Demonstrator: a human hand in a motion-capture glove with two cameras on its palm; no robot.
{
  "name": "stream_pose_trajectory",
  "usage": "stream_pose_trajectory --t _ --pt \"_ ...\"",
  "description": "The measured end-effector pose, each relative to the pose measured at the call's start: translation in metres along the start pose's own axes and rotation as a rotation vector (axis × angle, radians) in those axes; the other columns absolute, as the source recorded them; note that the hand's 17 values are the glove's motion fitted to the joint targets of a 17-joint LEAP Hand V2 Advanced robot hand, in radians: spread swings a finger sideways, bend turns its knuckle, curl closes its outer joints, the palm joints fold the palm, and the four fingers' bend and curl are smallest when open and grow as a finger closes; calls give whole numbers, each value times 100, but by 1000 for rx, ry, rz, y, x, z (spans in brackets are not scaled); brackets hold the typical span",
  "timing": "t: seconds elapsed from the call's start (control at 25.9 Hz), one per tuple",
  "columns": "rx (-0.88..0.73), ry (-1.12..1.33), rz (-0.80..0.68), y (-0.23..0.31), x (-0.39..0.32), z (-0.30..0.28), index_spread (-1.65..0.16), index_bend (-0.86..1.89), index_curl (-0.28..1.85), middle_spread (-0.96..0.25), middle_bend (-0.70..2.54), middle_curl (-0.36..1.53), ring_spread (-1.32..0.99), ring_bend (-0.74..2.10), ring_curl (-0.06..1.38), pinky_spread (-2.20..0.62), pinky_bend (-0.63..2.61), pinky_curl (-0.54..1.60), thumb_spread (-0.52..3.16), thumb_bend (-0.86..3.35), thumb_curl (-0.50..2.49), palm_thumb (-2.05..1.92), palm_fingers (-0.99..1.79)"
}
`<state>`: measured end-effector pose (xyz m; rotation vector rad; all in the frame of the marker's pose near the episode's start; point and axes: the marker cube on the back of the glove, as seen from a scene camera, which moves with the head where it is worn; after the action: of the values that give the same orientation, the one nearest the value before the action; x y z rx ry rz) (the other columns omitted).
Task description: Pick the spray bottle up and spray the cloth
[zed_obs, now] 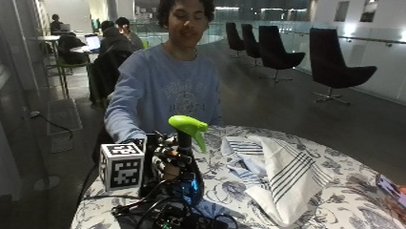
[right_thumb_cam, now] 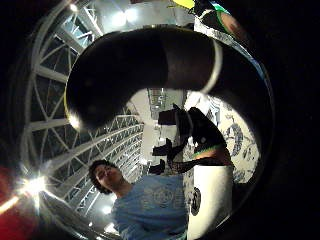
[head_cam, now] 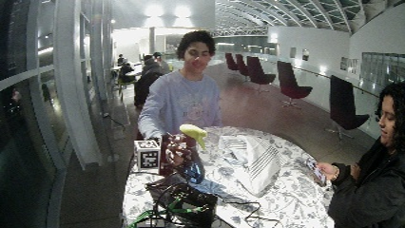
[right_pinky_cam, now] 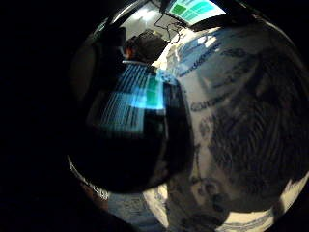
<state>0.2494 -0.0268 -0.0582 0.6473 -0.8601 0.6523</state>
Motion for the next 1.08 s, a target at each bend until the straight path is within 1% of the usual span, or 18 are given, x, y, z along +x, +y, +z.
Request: stream_pose_trajectory --t 0.12,0.27,0.46,0.58,0.66,0.85,1.08 --pt "8 17 3 -12 1 2 -38 10 24 -3 21 35 1 42 32 18 31 34 113 3 39 75 68" --pt "17 67 0 -19 1 5 -37 12 24 -4 21 36 -1 49 34 15 29 33 110 1 39 77 83" --pt "60 163 -17 -23 -2 7 -32 24 30 -7 25 38 -3 41 33 11 23 32 104 3 43 87 100" --pt "66 209 -23 -25 -8 9 -31 20 32 -8 24 38 -4 40 33 10 24 33 96 4 47 94 106" --pt "41 249 -34 -25 -16 11 -29 19 33 -9 24 39 -4 40 34 9 24 34 92 4 48 96 109" --pt "-123 379 -19 -27 -59 26 -27 16 35 -10 23 40 -4 40 35 9 25 35 83 1 52 100 112" --pt "-445 543 53 -31 -103 62 -26 16 37 -10 22 41 -4 40 36 8 25 35 77 -1 55 101 112"
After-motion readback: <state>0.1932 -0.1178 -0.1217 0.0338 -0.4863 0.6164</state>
